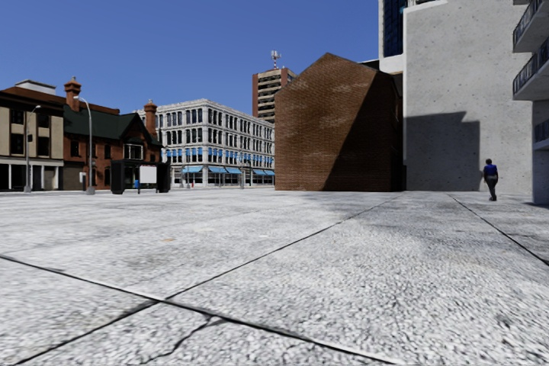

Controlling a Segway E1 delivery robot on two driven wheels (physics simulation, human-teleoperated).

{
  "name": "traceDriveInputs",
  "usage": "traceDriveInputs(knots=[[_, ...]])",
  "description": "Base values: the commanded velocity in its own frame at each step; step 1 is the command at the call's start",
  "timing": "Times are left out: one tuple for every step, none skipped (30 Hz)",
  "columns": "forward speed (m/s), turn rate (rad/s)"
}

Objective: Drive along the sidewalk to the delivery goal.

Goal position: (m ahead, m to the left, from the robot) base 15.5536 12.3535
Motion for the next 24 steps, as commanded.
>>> traceDriveInputs(knots=[[1.59,0.0],[1.59,0.0],[1.59,0.0],[1.59,0.0],[1.59,0.0],[1.59,0.0],[1.59,0.0],[1.59,0.0],[1.59,0.0],[1.59,0.0],[1.59,0.0],[1.59,0.0],[1.59,0.0],[1.59,0.0],[1.59,0.0],[1.59,0.0],[1.59,0.0],[1.59,0.0],[1.59,0.0],[1.59,0.0],[1.59,0.0],[1.59,0.0],[1.59,0.0],[1.59,0.0]])
